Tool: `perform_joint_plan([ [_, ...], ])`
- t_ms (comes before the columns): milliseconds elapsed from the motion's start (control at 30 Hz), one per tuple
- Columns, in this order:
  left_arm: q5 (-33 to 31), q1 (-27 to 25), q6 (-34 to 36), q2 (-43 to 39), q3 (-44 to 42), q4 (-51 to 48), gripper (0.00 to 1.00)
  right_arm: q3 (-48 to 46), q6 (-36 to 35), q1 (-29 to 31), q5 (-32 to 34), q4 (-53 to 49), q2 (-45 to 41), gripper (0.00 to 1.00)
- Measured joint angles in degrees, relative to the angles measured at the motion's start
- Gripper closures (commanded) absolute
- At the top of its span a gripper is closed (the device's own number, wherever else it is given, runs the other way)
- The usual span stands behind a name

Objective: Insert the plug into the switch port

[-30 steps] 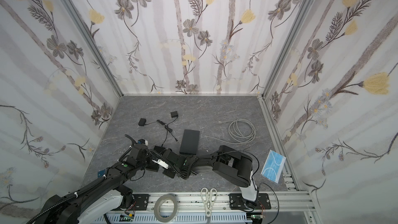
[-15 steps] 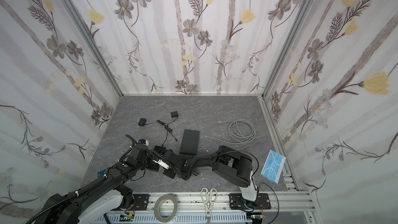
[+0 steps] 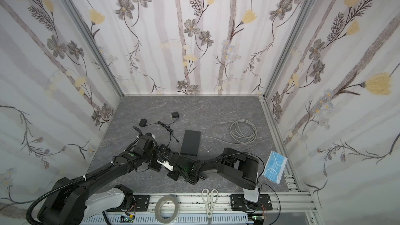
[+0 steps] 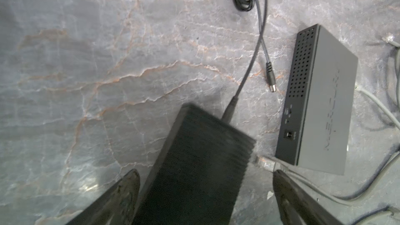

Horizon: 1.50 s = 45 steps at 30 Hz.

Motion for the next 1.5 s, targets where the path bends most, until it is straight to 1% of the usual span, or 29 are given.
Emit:
perform_joint_plan([
  [167, -5.7, 0.0, -0.8, 1.2, 3.7, -3.7, 0.00, -1.5, -0.4, 0.1, -0.2, 0.0, -0.2, 0.90],
  [233, -7.2, 0.0, -0.9, 0.6, 4.4, -4.9, 0.00, -1.6, -0.3, 0.1, -0.2, 0.0, -0.2, 0.89],
  [400, -8.3, 0.0, -0.9, -2.0, 4.5, -6.1, 0.00, -1.9, -0.3, 0.1, 0.3, -1.1, 0.2, 0.65],
  [467, -7.9, 0.0, -1.0, -2.8, 3.6, -5.6, 0.00, -2.7, -0.3, 0.1, 0.3, -1.0, -0.2, 0.61],
  [533, -6.1, 0.0, -1.1, -3.7, 2.1, -4.9, 0.00, -3.8, -0.5, 0.1, -0.4, -1.5, -1.9, 0.54],
  [567, -5.0, 0.0, -1.1, -4.1, 1.1, -4.2, 0.00, -4.2, -0.5, 0.0, -0.8, -1.4, -2.9, 0.53],
  [667, -1.9, 0.0, -1.3, -5.1, -1.3, -2.1, 0.00, -5.0, -1.0, -0.2, -3.3, -1.4, -5.1, 0.55],
  [733, -0.2, 0.0, -1.3, -5.7, -2.8, -0.9, 0.01, -4.9, -1.0, -0.5, -5.0, -1.5, -5.4, 0.58],
  [800, 0.8, 0.0, -1.3, -6.5, -4.2, 0.2, 0.03, -4.5, -1.1, -0.7, -5.8, -2.3, -5.0, 0.59],
  [1033, 3.6, 0.0, -2.1, -7.5, -7.3, 2.8, 0.04, -2.1, -0.9, -0.7, -5.4, -2.5, -1.4, 0.62],
  [1167, 3.8, 0.2, -2.3, -7.1, -7.8, 3.9, 0.04, -1.2, -0.9, -0.7, -4.4, -2.4, -0.1, 0.62],
  [1367, 3.8, 0.2, -2.3, -5.8, -8.2, 4.4, 0.05, -1.0, -1.0, -0.7, -4.0, -2.2, 0.8, 0.66],
  [1500, 3.6, 0.3, -2.3, -5.2, -8.2, 4.9, 0.08, -0.7, -0.9, -0.8, -3.8, -1.7, 1.4, 0.67],
])
